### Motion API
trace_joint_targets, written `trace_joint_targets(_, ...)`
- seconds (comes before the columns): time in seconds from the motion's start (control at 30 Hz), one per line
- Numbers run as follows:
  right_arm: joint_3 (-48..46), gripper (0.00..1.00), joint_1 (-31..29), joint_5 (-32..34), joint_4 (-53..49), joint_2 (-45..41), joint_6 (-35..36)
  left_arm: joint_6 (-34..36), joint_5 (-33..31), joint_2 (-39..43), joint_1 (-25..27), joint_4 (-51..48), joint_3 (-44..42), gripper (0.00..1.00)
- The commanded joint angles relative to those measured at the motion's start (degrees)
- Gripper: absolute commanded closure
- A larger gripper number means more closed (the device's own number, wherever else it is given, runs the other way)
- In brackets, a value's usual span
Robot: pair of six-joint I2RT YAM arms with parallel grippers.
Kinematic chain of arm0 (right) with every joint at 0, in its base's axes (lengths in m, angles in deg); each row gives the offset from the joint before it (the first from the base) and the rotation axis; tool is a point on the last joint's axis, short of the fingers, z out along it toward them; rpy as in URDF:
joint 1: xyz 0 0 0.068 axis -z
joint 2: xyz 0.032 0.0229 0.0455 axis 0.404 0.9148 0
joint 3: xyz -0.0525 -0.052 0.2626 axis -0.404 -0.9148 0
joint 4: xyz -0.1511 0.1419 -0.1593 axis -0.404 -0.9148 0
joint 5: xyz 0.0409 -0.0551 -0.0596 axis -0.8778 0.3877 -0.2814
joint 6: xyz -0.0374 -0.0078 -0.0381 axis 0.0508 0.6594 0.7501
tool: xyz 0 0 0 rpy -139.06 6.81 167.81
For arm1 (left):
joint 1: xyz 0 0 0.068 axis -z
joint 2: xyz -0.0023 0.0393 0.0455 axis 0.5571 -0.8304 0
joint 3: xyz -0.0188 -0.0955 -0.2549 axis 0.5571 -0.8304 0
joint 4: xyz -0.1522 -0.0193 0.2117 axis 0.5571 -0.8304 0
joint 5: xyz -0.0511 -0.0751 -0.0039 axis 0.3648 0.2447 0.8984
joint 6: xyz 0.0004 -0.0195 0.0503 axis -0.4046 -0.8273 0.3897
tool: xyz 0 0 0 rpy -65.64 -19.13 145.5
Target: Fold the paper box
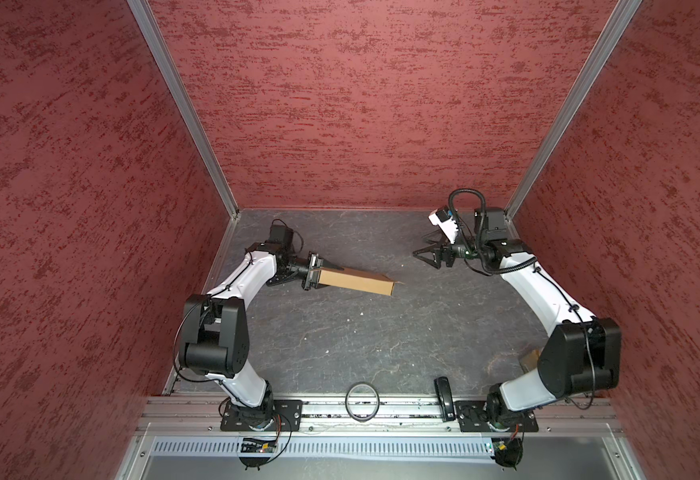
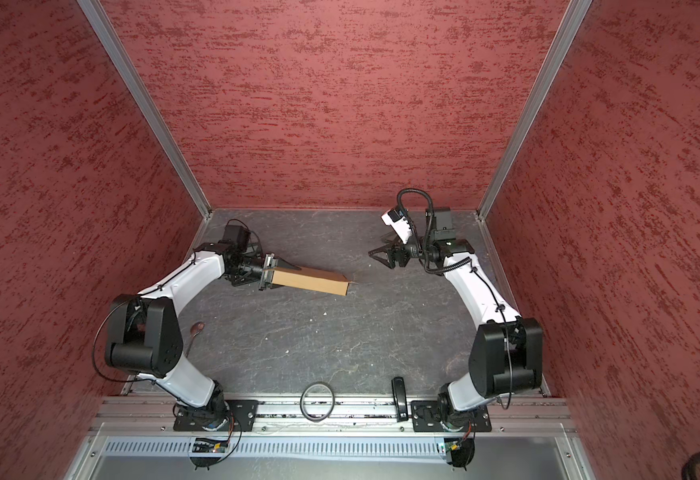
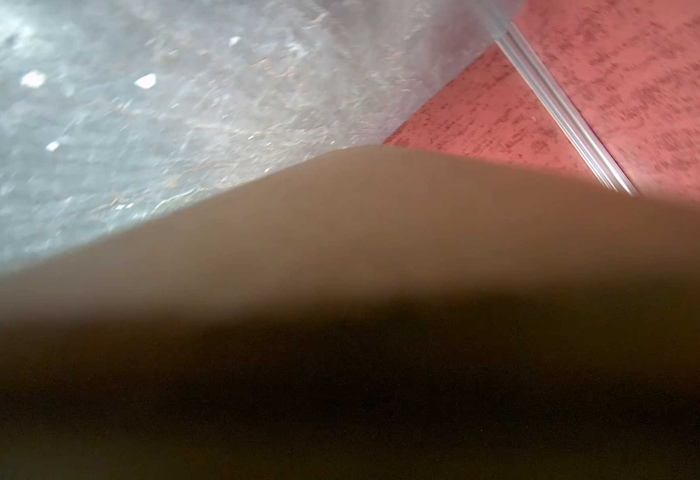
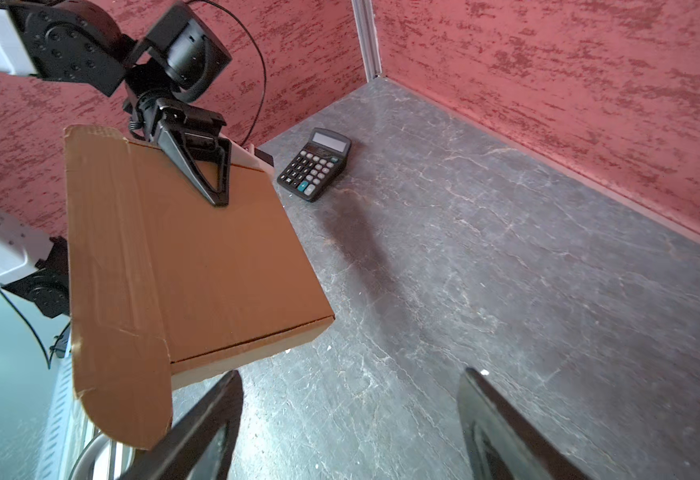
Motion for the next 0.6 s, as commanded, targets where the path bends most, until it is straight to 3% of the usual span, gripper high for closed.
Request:
trace_joint_targets(0.0,-1.56,0.17,-1.22,-5.23,-1.20,-2.71,4.61,5.53,1.90,-2.04,-0.88,-10.47,3.30,0.78)
trace_joint_targets(0.2,-2.90,0.18,-3.70,-3.00,-3.36,-2.74,4.97,18.65,-0.73,-12.63,-0.90,-33.03,18.27,0.79)
trace_joint_targets(0.57,-6.00,0.18,-8.83,-1.35,0.12,-3.00,3.31,14.23,0.85,-18.09,-1.24,-27.62,24.59,0.81)
